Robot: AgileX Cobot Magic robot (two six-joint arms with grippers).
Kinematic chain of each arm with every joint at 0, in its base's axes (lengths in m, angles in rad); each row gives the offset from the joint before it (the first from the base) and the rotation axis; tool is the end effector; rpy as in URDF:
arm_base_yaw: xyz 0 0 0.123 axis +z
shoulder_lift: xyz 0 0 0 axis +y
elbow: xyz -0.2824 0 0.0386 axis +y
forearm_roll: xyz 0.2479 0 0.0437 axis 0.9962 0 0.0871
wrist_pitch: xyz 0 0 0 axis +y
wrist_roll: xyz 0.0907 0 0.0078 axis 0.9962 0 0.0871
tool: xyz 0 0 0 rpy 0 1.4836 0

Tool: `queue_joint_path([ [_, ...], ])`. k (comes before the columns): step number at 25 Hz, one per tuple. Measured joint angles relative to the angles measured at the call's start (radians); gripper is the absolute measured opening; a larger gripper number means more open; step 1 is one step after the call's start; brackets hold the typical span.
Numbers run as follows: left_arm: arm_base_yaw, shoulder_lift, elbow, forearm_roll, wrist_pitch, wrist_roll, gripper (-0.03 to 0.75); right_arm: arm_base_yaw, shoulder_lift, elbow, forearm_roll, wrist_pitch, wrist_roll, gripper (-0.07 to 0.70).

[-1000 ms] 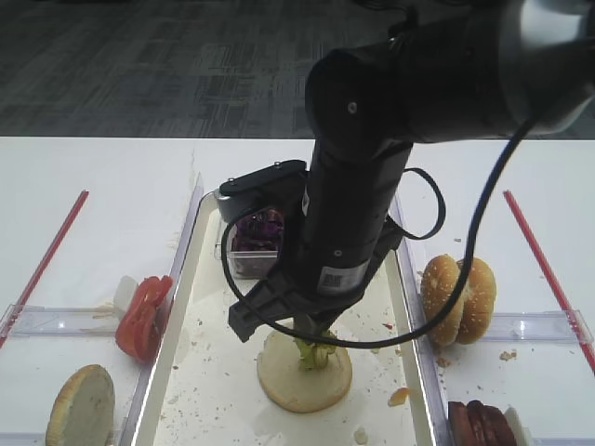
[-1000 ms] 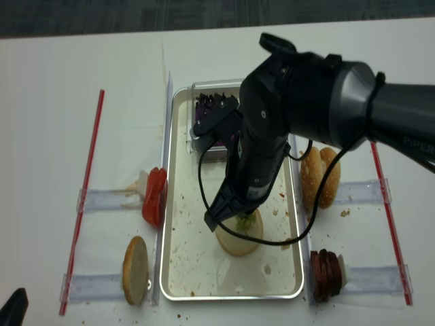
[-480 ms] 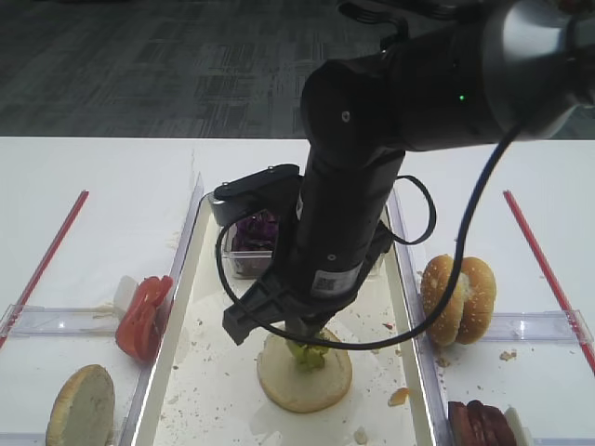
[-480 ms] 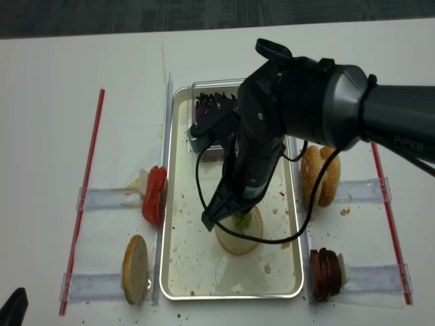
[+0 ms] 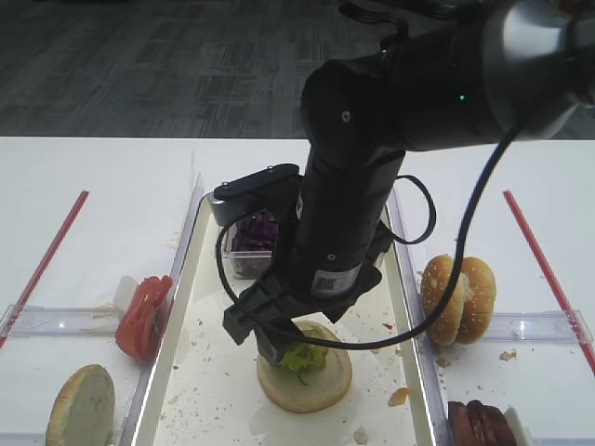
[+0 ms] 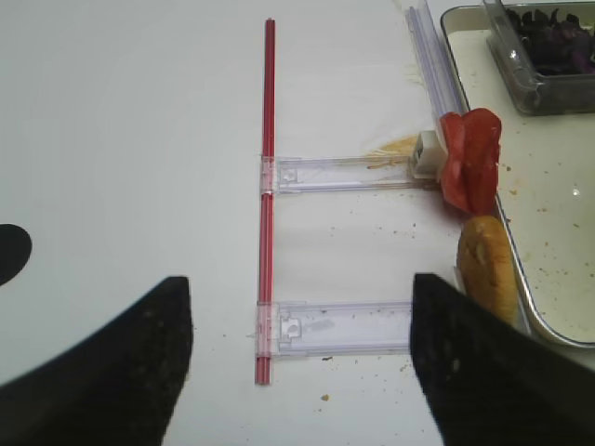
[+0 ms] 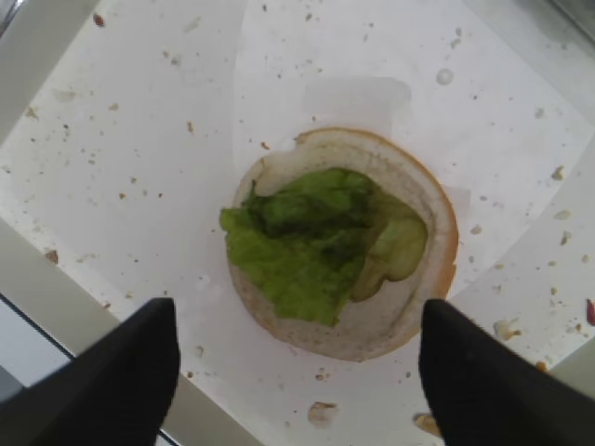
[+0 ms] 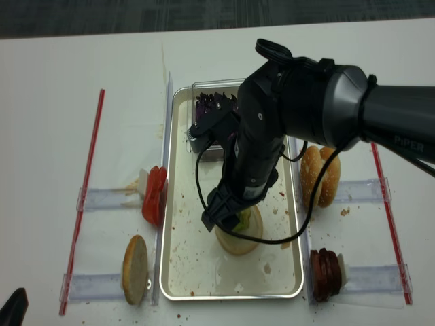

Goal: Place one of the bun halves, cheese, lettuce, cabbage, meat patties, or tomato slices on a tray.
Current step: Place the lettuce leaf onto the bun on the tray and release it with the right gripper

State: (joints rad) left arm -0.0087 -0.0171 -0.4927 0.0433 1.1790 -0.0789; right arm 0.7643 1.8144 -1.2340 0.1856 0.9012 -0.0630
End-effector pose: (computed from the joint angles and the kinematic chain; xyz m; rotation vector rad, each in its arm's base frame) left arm -0.0120 0.0037 0.2658 -0.0809 2.1504 0.0018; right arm 0.2459 0.2540 0.1998 -1.0684 2.8181 0.3121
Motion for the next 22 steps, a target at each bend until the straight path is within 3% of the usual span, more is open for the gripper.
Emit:
queue_joint_path([
  [9,0.0,0.0,0.0,0.0,0.0,0.0,0.491,0.0,-0.005,0.0,0.0,0.006,0.002,0.586],
  [22,0.0,0.0,0.0,0.0,0.0,0.0,0.491,0.0,-0.184,0.0,-0.044,0.061,0.048,0.587],
])
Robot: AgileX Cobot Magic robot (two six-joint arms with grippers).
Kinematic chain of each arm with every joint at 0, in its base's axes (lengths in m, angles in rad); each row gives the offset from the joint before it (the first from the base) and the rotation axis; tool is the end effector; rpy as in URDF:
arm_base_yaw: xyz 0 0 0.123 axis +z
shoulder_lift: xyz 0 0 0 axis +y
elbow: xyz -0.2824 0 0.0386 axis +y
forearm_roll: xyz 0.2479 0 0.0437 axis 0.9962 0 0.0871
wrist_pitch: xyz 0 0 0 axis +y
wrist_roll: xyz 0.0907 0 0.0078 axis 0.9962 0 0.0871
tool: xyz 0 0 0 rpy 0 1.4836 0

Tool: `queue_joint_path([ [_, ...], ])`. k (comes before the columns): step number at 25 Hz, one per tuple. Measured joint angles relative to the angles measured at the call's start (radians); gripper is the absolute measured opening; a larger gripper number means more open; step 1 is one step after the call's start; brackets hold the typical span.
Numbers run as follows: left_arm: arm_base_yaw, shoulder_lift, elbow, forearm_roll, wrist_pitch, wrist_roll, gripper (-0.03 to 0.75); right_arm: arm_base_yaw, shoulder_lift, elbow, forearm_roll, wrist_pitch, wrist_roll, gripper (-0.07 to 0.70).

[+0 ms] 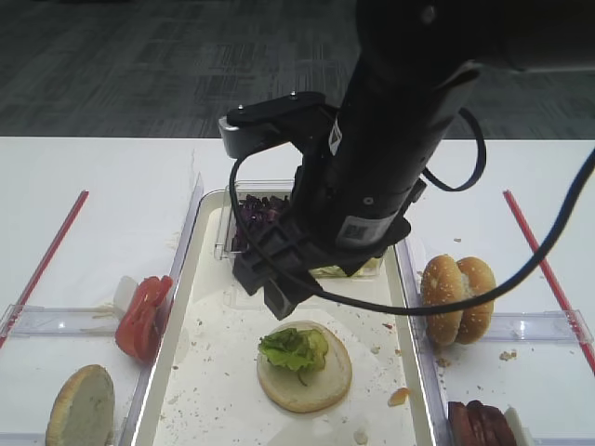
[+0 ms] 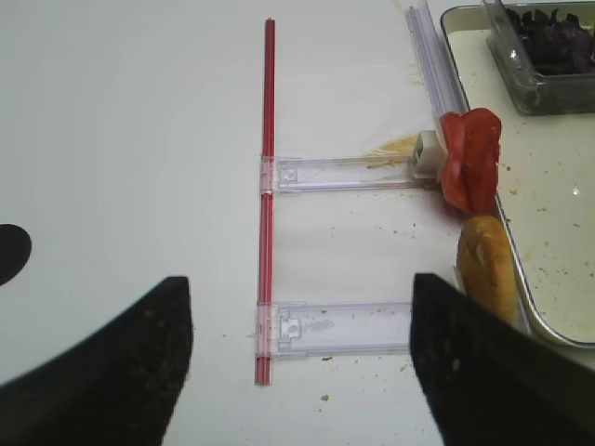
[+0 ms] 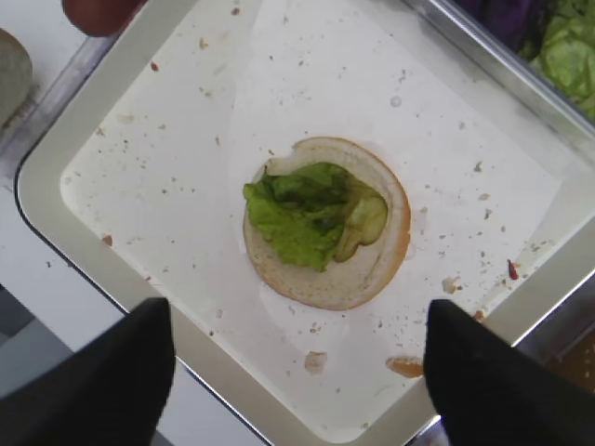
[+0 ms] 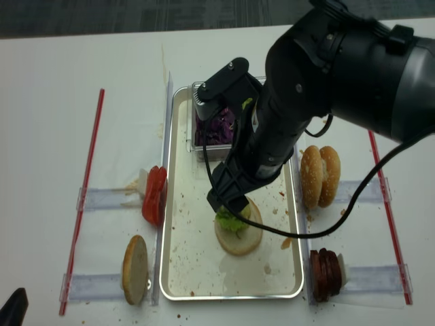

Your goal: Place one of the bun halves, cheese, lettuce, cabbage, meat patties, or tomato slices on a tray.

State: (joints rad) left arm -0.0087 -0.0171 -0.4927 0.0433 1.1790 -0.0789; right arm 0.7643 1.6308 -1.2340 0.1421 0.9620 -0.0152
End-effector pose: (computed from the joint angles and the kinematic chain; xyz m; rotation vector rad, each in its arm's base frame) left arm -0.0120 0.0037 0.2658 -0.0809 2.1504 0.0018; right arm 0.2294 0.2346 0.2608 -1.0129 2.7086 0.3329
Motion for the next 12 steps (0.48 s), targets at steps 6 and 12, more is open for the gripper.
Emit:
queue_joint_path([
  [6,0.0,0.0,0.0,0.0,0.0,0.0,0.491,-0.074,0.0,0.001,0.002,0.009,0.002,0.591],
  [12,0.0,0.0,0.0,0.0,0.0,0.0,0.491,-0.339,0.0,0.001,-0.028,0.048,-0.013,0.591],
])
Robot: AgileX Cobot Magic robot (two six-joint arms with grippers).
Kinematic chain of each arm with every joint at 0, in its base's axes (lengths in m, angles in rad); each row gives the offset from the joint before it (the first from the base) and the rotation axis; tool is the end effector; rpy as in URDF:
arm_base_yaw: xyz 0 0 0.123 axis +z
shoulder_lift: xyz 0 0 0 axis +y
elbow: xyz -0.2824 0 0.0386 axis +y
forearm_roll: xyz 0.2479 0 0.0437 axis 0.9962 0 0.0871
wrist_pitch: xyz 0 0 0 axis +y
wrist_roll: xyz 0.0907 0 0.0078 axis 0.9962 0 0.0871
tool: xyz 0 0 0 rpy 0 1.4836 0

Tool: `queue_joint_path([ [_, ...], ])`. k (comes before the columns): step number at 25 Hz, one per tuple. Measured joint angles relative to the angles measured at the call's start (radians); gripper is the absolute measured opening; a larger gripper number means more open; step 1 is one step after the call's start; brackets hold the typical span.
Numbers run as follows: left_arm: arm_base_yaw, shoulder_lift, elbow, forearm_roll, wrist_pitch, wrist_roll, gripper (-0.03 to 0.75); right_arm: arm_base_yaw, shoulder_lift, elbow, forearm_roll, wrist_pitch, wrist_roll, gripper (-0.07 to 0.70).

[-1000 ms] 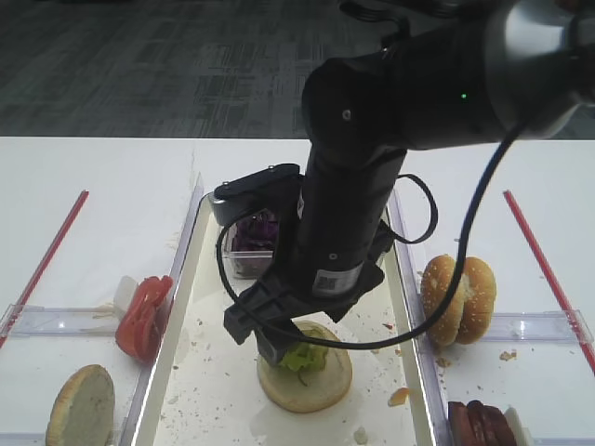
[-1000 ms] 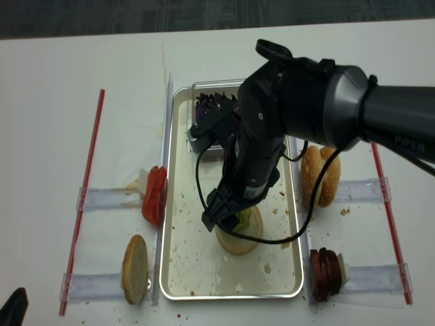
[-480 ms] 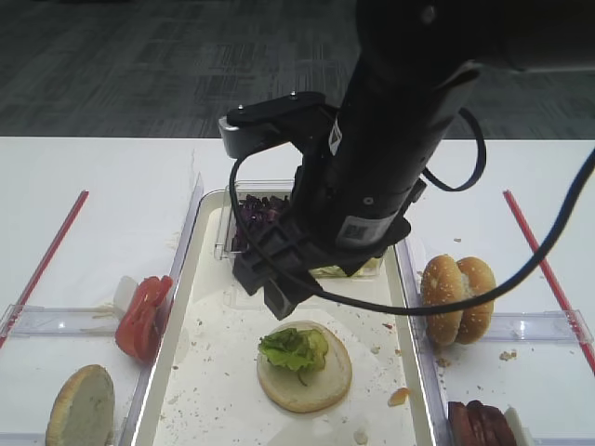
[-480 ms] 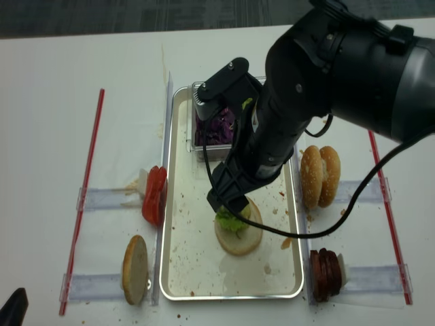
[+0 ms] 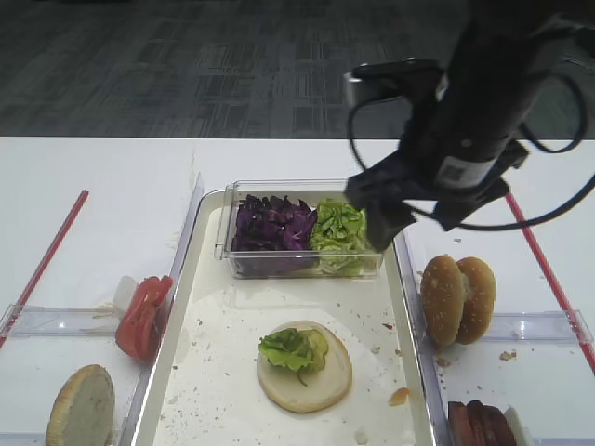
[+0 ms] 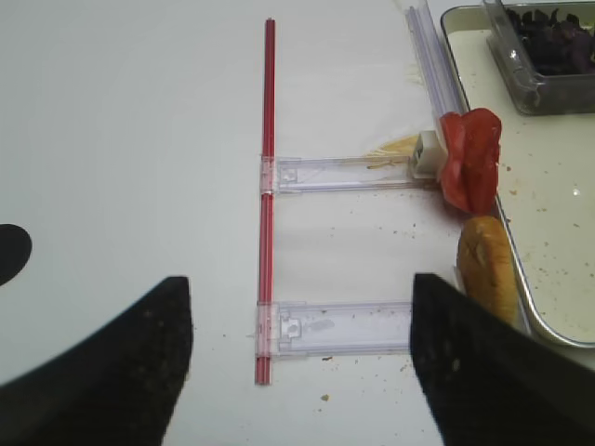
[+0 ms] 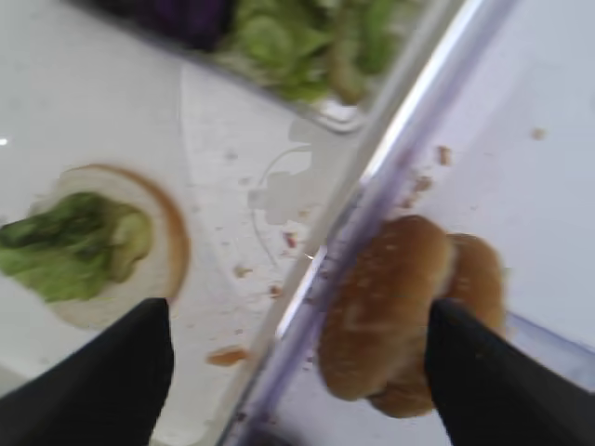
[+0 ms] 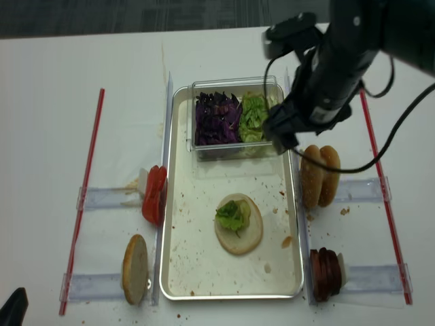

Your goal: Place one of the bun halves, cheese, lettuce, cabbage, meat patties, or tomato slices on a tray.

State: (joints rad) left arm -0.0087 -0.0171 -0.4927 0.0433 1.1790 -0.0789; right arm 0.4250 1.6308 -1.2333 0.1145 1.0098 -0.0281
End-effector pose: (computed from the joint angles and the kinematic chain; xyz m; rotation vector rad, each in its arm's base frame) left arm -0.0120 0.0037 0.2658 -0.0809 2.1504 0.0018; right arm 0.2911 0.1414 0.2592 -0.5840 2.8492 0.2215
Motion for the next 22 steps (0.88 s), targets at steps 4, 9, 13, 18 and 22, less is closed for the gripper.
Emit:
queue_joint_path([
  [4,0.0,0.0,0.0,0.0,0.0,0.0,0.491,-0.199,0.0,0.0,-0.021,0.025,-0.02,0.591],
  [9,0.0,0.0,0.0,0.0,0.0,0.0,0.491,-0.376,0.0,0.0,-0.027,0.059,-0.031,0.591],
  [13,0.0,0.0,0.0,0.0,0.0,0.0,0.491,-0.438,0.0,0.0,-0.029,0.074,-0.039,0.591],
  [18,0.0,0.0,0.0,0.0,0.0,0.0,0.491,-0.441,0.0,0.0,-0.029,0.078,-0.054,0.591],
  [22,0.0,0.0,0.0,0.0,0.0,0.0,0.491,-0.441,0.0,0.002,-0.038,0.097,-0.056,0.591],
])
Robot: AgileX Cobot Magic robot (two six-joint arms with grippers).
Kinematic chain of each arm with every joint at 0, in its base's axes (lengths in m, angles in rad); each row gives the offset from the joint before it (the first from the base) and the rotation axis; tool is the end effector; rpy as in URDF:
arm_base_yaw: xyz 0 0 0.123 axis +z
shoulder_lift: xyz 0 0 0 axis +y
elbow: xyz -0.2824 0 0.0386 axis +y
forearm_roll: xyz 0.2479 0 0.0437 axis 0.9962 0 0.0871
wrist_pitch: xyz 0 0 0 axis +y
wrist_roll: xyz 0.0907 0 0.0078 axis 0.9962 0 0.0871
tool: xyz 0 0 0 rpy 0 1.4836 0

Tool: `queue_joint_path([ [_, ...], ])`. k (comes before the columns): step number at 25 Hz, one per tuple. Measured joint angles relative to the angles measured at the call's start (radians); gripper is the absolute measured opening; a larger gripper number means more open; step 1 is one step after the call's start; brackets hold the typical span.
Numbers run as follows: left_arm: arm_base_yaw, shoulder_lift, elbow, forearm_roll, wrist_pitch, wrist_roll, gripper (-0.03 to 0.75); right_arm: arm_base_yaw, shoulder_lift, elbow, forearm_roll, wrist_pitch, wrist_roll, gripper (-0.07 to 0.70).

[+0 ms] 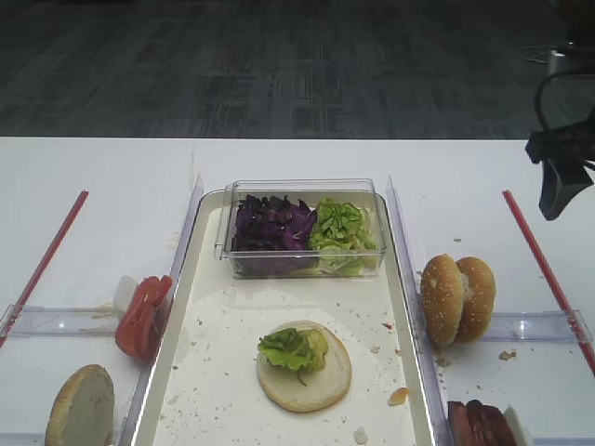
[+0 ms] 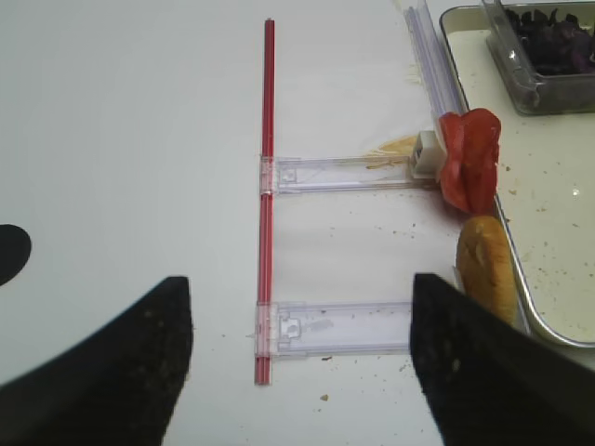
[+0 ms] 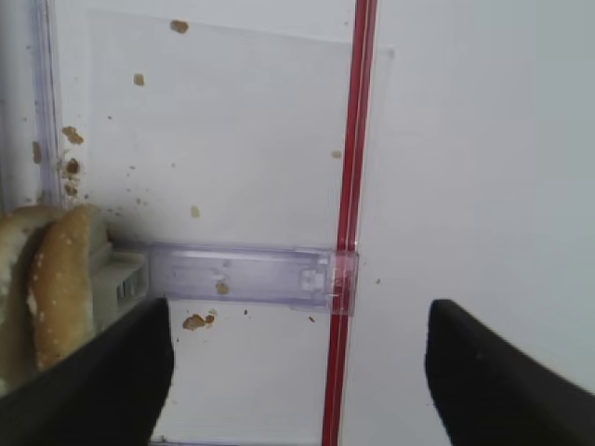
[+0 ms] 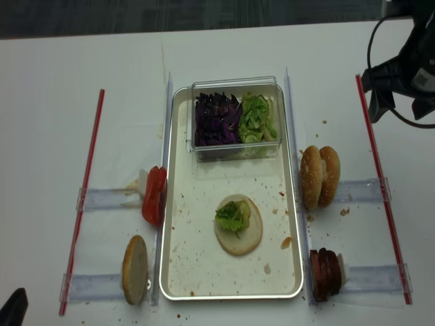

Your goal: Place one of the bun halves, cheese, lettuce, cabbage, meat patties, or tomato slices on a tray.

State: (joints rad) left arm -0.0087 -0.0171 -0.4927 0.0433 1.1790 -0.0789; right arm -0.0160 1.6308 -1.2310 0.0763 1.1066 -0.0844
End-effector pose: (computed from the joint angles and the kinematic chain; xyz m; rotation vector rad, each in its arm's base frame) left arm -0.0120 0.0037 0.2658 -0.0809 2.1504 0.0018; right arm 0.3146 0.0012 0.2566 -0.0588 2.9847 0.0942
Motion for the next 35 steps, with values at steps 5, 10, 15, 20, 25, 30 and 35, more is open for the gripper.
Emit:
queue_joint_path([
  [5,0.0,0.0,0.0,0.0,0.0,0.0,0.491,-0.002,-0.01,0.092,-0.005,0.015,0.0,0.591],
  [10,0.0,0.0,0.0,0.0,0.0,0.0,0.491,-0.002,-0.071,0.229,-0.001,-0.004,0.0,0.591],
  [15,0.0,0.0,0.0,0.0,0.0,0.0,0.491,-0.002,-0.18,0.337,0.0,-0.008,-0.003,0.591],
  [20,0.0,0.0,0.0,0.0,0.0,0.0,0.491,-0.002,-0.342,0.426,0.0,0.004,-0.001,0.591],
  [25,0.0,0.0,0.0,0.0,0.0,0.0,0.491,-0.002,-0.511,0.499,0.0,0.015,0.015,0.591],
  [30,0.0,0.0,0.0,0.0,0.0,0.0,0.491,-0.002,-0.654,0.572,-0.01,0.022,0.017,0.59],
  [35,0.0,0.0,0.0,0.0,0.0,0.0,0.491,-0.002,-0.755,0.65,-0.021,0.005,0.017,0.59],
])
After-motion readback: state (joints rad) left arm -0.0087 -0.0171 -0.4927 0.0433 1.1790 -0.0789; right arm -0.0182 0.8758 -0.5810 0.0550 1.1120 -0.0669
